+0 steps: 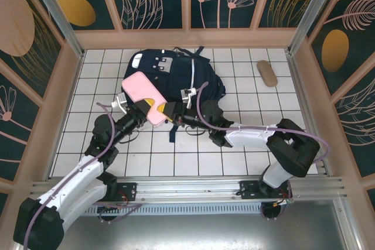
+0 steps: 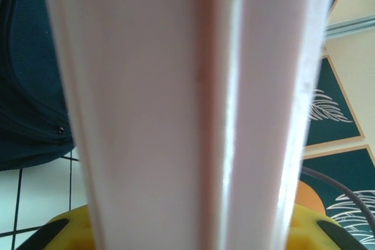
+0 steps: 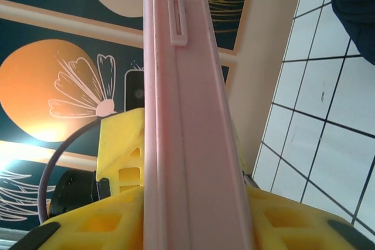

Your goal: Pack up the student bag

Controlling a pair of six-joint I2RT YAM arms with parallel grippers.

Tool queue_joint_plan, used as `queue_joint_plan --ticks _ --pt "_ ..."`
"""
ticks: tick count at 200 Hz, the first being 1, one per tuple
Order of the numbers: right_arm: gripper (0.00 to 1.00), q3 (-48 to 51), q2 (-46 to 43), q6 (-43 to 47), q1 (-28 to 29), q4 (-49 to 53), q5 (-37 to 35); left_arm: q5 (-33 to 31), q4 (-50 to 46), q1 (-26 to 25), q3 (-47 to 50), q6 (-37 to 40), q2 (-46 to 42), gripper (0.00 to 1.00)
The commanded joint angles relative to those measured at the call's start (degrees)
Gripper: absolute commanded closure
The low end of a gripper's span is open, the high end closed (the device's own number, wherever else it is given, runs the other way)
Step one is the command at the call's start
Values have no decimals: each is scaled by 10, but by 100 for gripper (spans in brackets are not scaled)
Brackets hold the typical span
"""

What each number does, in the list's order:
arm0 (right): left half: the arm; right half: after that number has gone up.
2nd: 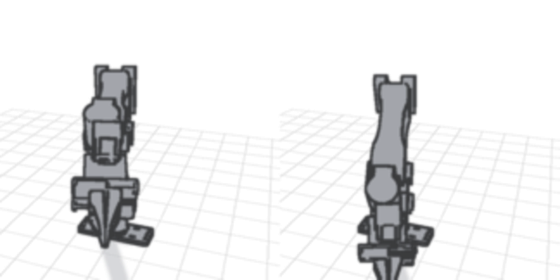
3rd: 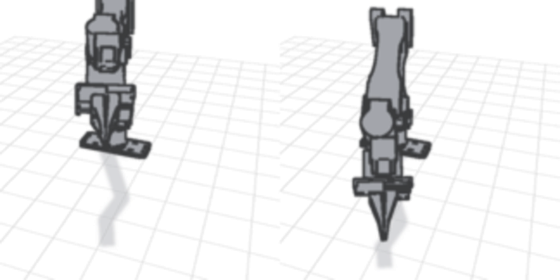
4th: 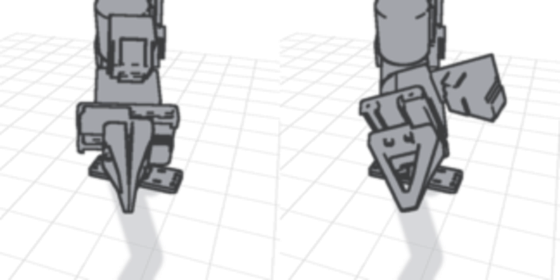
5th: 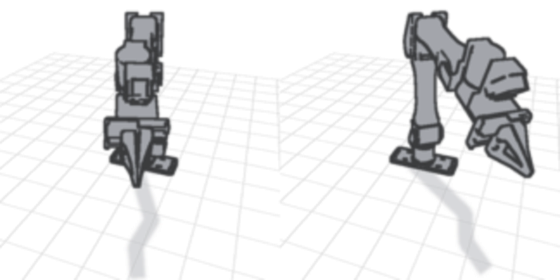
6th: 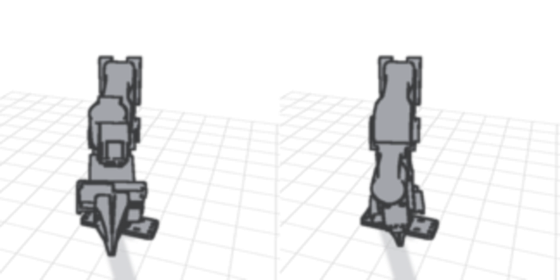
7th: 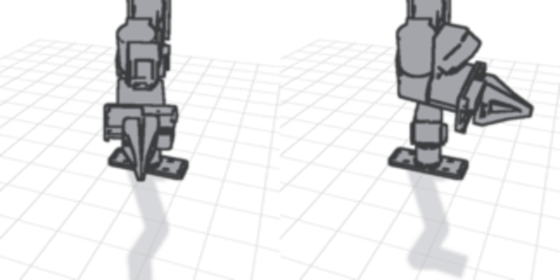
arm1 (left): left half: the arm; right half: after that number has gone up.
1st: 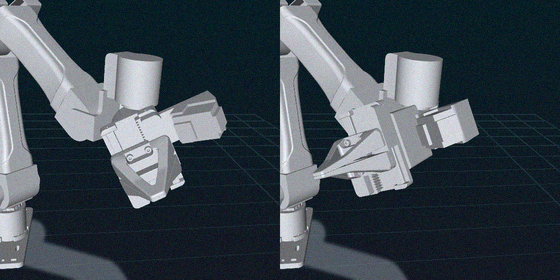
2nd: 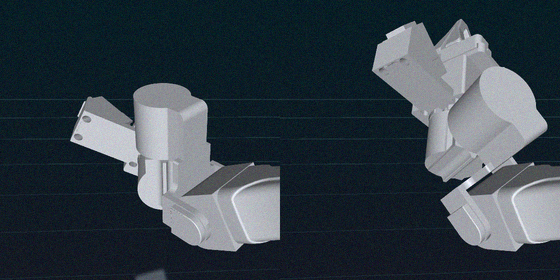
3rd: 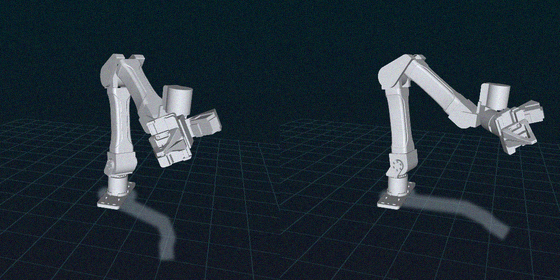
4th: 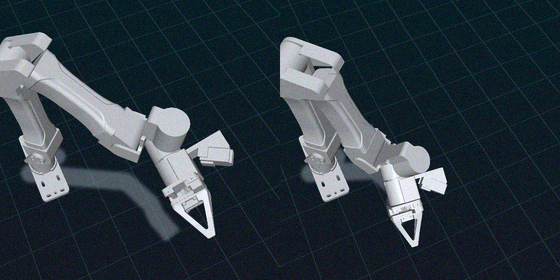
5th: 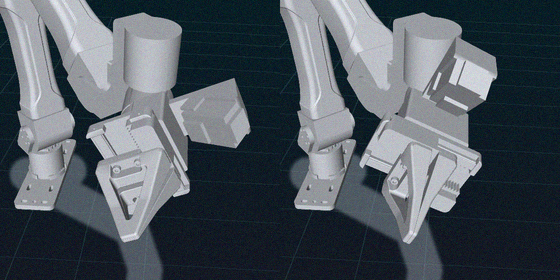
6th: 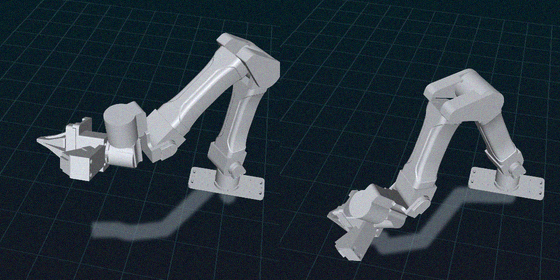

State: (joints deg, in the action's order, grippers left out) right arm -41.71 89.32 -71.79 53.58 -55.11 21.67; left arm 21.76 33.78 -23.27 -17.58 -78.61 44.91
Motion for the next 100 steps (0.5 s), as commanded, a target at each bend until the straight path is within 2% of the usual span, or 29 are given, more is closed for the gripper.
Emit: queue_joint_plan --ticks 1,21,38,65,100 --pt "68 0 -5 2 5 -43 -26 -12 21 -10 1 14 0 66" --pt "71 19 -28 16 -2 -19 -46 -26 -31 -10 -13 35 -9 41" --pt "73 42 -53 27 -15 0 -57 -39 -79 -10 -30 65 -13 28" --pt "73 76 -112 61 -45 73 -80 -62 -158 -10 -75 129 -4 20" --pt "74 92 -241 145 -98 273 -154 -89 -270 -10 -187 256 77 18"
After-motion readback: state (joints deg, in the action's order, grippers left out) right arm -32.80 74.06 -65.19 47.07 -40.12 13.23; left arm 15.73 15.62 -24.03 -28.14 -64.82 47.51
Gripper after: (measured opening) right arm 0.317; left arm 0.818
